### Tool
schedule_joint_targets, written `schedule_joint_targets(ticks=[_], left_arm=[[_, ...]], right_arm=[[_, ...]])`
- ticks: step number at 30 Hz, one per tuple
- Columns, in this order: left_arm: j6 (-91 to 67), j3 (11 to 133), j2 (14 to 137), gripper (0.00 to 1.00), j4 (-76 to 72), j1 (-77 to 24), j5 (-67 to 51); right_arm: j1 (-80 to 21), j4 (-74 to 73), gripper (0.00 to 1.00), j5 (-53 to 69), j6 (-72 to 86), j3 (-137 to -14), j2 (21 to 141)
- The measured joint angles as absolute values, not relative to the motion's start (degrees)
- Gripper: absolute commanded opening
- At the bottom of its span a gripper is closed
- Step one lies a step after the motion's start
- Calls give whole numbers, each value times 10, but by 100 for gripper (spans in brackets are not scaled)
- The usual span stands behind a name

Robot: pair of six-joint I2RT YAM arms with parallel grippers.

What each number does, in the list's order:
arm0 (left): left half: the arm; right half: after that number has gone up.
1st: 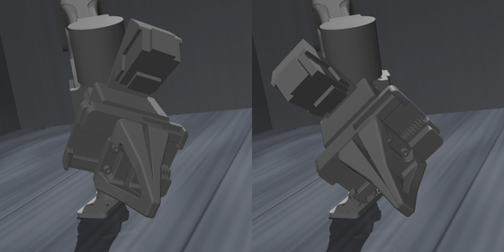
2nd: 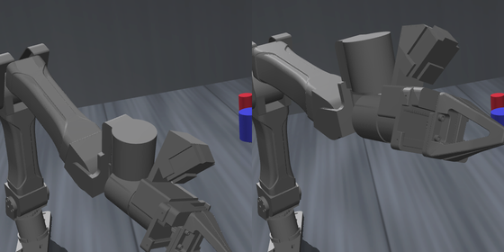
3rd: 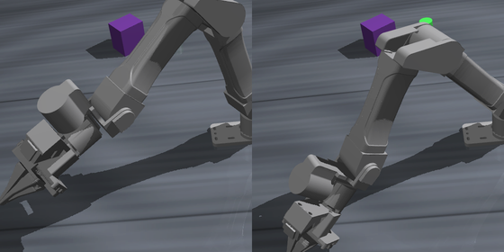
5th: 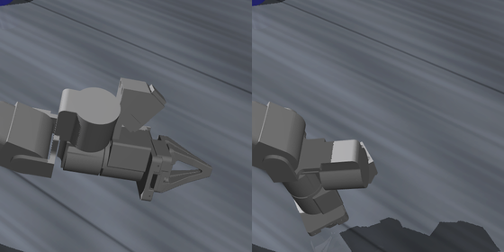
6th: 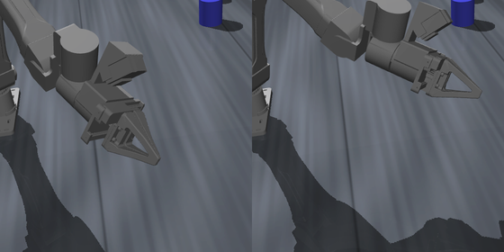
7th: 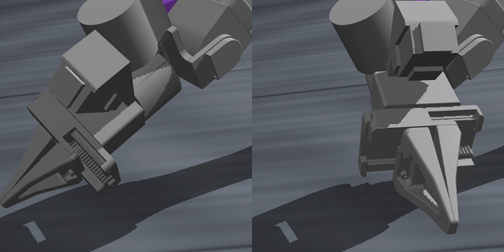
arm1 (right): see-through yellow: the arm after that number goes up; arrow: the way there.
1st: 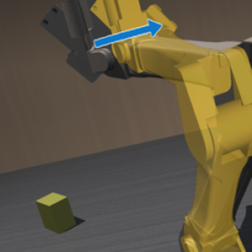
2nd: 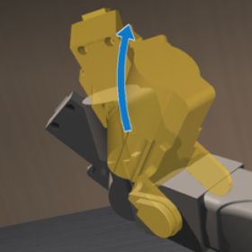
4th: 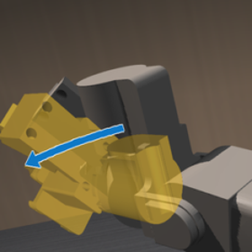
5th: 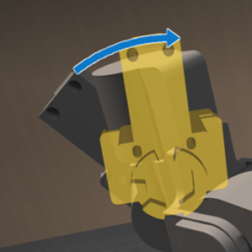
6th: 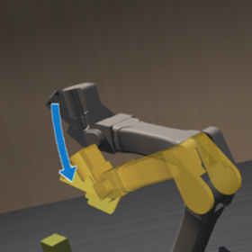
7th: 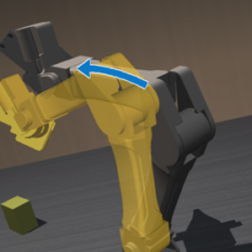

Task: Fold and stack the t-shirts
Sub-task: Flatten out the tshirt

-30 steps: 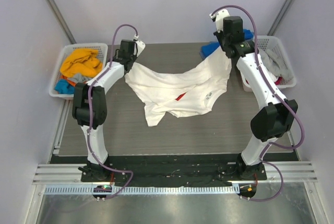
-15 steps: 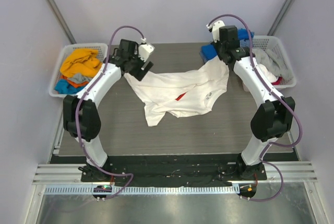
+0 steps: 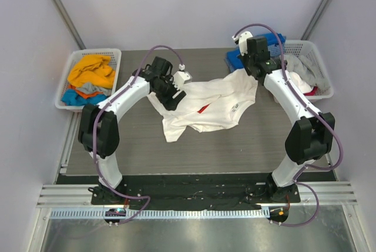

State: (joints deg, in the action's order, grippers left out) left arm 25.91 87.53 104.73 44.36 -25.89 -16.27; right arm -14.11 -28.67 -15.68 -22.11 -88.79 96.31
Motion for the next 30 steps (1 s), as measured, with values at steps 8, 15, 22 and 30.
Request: schedule_joint_targets(ticks=[8, 15, 22, 30], left_arm=[[260, 873, 1075, 70, 446, -270, -177], [260, 873, 1112, 66, 446, -288, -181], [260, 873, 1117, 63, 444, -291, -182], [260, 873, 1129, 63, 440, -292, -181]], right_arm=[[-141, -282, 1, -153, -219, -879, 951], [-141, -283, 1, -152, -219, -863, 951], [-141, -283, 1, -150, -219, -856, 948], [-141, -282, 1, -148, -219, -854, 948]])
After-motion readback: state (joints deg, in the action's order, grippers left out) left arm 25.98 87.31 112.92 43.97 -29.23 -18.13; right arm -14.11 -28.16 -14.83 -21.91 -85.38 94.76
